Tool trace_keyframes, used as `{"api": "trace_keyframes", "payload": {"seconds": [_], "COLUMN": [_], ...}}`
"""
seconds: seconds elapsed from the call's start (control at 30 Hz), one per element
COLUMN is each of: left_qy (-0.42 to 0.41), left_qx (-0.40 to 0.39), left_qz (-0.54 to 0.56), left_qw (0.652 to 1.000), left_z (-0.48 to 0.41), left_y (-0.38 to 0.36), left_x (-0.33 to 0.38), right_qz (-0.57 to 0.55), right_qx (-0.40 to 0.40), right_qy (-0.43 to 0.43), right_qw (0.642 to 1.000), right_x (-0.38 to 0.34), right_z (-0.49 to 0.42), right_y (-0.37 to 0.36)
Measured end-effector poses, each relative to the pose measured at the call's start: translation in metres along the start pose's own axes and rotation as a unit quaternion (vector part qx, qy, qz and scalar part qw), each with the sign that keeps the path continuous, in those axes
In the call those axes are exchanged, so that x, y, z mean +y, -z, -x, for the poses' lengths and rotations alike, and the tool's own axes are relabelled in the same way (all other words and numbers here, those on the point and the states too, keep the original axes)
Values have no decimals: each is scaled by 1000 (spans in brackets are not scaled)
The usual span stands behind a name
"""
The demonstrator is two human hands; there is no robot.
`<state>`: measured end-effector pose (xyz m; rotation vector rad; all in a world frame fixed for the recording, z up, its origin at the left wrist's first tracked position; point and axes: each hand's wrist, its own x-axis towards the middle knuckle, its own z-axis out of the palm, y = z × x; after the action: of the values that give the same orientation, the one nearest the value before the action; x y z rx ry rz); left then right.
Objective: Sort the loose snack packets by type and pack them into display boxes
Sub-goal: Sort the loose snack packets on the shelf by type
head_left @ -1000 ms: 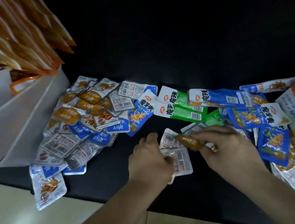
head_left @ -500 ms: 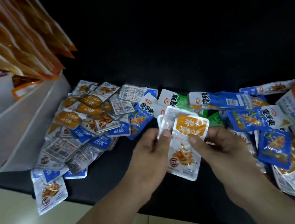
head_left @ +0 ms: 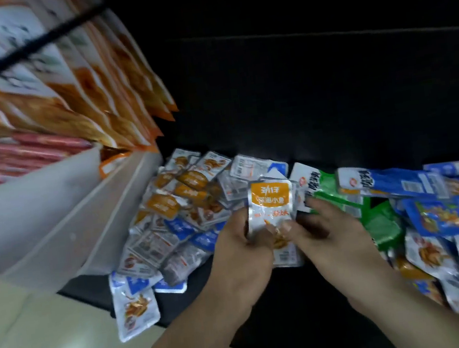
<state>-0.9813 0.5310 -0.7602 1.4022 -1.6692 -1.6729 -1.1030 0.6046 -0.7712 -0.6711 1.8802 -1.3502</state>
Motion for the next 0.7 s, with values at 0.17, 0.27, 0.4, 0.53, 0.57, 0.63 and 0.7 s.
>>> {"api": "trace_keyframes", "payload": {"seconds": [0.17,0.27,0.4,0.53,0.57,0.63,0.7], "left_qy": [-55,-63,-79,-210,-239,-274,-302], "left_qx": [190,223,251,232,213,164,95], "left_qz": [-85,-145,-401,-418,-413,-385,-345], "left_qw": [977,962,878,853,852,866,883], "left_z": [-47,-78,-75,-60,-58,-51,-43], "left_y": [59,98,111,80,70,45,19], "left_x": [15,19,8,-13,-17,-22,-22], "right_qz": [35,46,87,102,107,118,152], "right_qx": [-15,-39,-43,-32,-25,-15,7], "right_qy": [21,11,15,16,21,24,31], "right_qw": [999,998,995,994,994,993,988], "right_x": [-29,-34,-27,-17,-14,-10,-5], "right_z": [-30,-38,-36,-31,-29,-22,-14], "right_y": [-40,-53,-55,-43,-36,-16,10]}}
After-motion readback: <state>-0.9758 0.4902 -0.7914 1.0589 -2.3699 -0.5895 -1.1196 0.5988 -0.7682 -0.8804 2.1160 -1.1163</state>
